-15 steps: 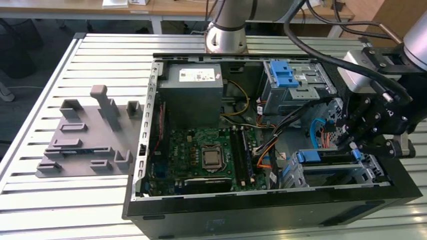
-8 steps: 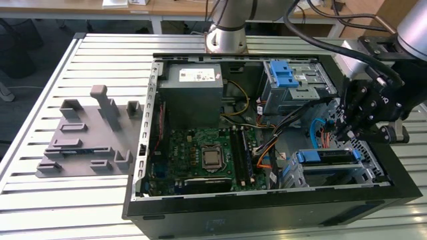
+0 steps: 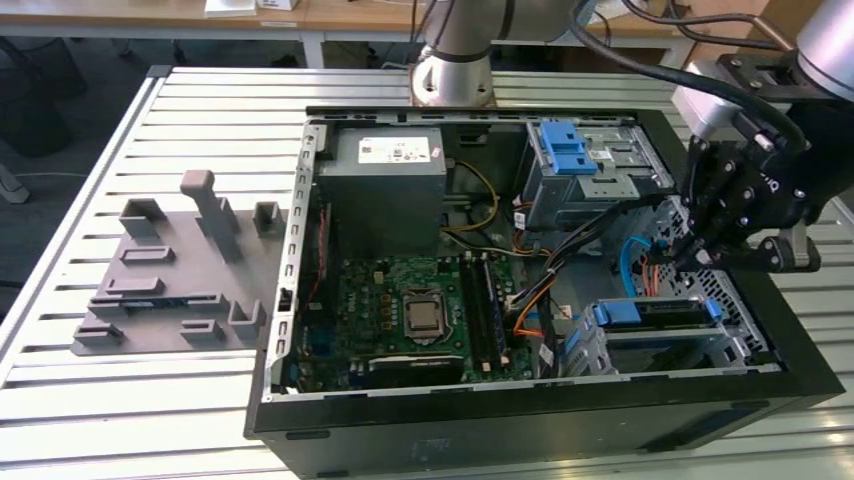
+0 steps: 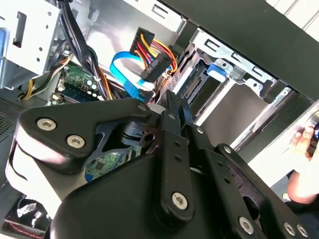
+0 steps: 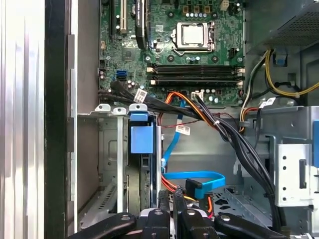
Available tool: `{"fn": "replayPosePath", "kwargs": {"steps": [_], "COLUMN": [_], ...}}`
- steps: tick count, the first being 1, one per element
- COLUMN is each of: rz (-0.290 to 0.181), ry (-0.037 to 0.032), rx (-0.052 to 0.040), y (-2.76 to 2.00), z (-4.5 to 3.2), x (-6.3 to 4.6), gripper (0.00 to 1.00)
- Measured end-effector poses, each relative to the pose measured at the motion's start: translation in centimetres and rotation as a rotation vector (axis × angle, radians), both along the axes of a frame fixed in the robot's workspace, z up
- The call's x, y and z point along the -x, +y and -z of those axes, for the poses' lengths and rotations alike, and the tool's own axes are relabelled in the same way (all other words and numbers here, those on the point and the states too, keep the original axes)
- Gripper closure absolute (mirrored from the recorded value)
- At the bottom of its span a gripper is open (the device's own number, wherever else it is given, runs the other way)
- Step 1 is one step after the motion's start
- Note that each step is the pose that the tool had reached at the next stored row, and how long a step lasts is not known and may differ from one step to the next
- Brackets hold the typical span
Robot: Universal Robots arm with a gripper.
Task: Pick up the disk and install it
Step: 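Insert the first disk wire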
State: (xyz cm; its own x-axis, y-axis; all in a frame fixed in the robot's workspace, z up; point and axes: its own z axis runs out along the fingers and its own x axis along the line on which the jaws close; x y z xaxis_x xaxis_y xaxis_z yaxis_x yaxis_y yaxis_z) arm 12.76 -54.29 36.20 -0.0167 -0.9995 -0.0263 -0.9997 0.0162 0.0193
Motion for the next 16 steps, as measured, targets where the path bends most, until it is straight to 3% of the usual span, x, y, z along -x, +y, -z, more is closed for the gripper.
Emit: {"fn": "replayPosePath", "kwargs": {"steps": [16], "rz": [0.036], "ry": [0.0000], "rx": [-0.0003], "y": [0.99], "z": [-0.29], "x": [-0.72], "gripper": [0.82]}}
